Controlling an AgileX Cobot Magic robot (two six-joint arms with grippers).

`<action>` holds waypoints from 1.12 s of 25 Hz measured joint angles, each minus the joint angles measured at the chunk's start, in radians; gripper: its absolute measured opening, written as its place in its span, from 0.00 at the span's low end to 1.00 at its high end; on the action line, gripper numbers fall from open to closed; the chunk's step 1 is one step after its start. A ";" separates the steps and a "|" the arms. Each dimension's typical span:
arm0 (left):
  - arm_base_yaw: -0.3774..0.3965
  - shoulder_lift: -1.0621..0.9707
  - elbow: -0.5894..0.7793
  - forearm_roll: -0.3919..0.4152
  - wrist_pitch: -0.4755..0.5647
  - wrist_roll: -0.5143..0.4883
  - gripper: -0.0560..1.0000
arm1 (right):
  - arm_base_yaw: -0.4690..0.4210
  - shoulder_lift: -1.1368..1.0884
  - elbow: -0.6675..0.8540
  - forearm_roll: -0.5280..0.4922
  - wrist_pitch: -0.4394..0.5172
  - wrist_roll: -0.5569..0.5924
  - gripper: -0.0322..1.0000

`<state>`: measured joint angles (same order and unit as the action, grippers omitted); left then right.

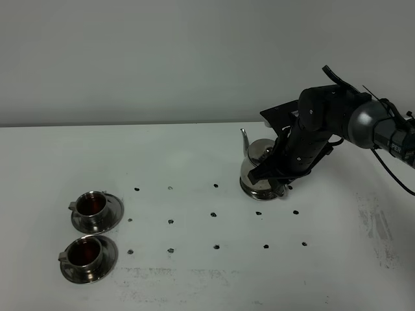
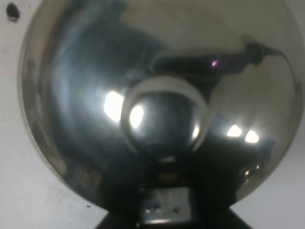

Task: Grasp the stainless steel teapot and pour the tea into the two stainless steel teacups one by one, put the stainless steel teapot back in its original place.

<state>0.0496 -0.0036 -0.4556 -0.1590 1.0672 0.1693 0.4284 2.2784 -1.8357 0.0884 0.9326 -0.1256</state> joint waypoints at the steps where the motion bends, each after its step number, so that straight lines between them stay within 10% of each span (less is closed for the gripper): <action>1: 0.000 0.000 0.000 0.000 0.000 0.000 0.57 | 0.000 0.000 0.000 0.000 0.000 0.000 0.20; 11: 0.000 0.000 0.000 0.000 0.000 0.000 0.57 | 0.000 0.000 0.000 0.022 0.004 -0.002 0.22; 21: 0.000 0.000 0.000 0.000 0.000 0.000 0.57 | 0.000 0.000 0.000 0.040 0.007 0.018 0.54; 28: 0.000 0.000 0.000 0.000 0.000 0.000 0.57 | 0.000 -0.021 -0.003 0.033 0.037 0.023 0.59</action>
<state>0.0496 -0.0036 -0.4556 -0.1590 1.0672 0.1693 0.4284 2.2576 -1.8392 0.1217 0.9693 -0.1027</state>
